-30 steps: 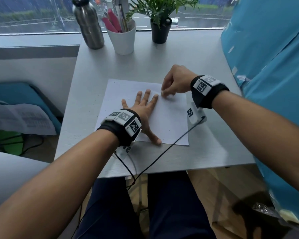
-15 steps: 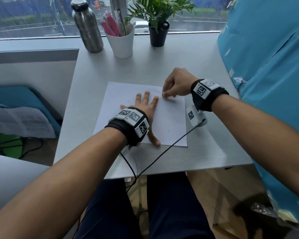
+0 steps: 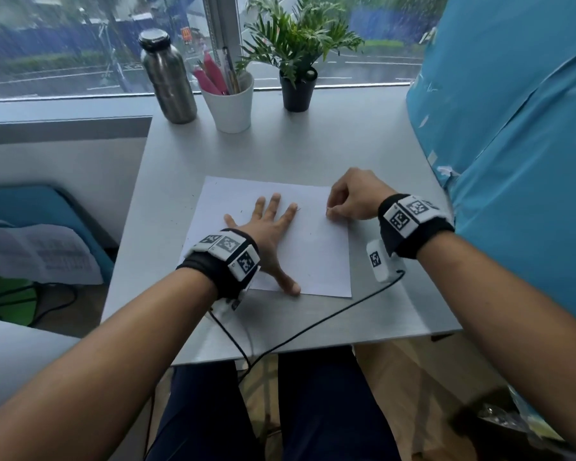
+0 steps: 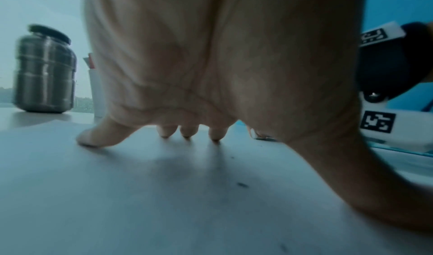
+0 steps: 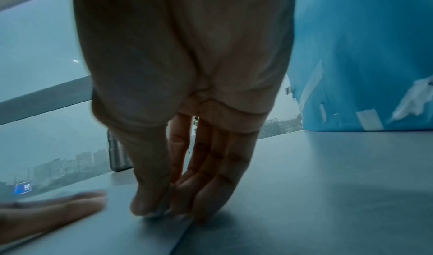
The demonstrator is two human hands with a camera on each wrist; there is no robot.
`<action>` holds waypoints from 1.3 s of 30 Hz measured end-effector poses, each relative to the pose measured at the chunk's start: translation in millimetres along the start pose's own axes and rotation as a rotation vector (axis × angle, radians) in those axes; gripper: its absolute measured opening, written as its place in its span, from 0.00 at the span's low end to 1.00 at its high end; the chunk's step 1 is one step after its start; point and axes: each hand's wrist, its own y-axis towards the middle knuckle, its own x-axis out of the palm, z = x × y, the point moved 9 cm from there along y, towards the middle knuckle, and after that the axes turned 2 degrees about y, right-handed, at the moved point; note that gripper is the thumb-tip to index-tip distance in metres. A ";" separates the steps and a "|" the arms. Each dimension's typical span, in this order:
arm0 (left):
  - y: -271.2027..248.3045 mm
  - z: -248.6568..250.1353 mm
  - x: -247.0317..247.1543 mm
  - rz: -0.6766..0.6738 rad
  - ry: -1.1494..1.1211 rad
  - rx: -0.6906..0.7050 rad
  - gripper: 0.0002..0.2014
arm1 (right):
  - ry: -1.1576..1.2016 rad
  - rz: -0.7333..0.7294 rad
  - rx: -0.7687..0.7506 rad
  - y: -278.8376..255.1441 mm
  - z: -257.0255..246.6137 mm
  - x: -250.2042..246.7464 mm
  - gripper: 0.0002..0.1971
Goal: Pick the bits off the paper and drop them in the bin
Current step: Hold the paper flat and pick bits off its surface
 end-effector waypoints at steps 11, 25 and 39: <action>-37.2 79.8 37.0 0.099 0.248 0.638 0.40 | -0.002 -0.021 -0.006 3.6 -0.6 -1.5 0.06; 10.2 6.8 -4.9 0.126 0.100 0.262 0.57 | 0.000 -0.022 0.014 -0.4 -6.0 -2.0 0.05; 19.9 -17.0 -12.8 0.031 0.028 0.054 0.68 | -0.007 -0.179 -0.122 -7.8 -48.0 28.3 0.04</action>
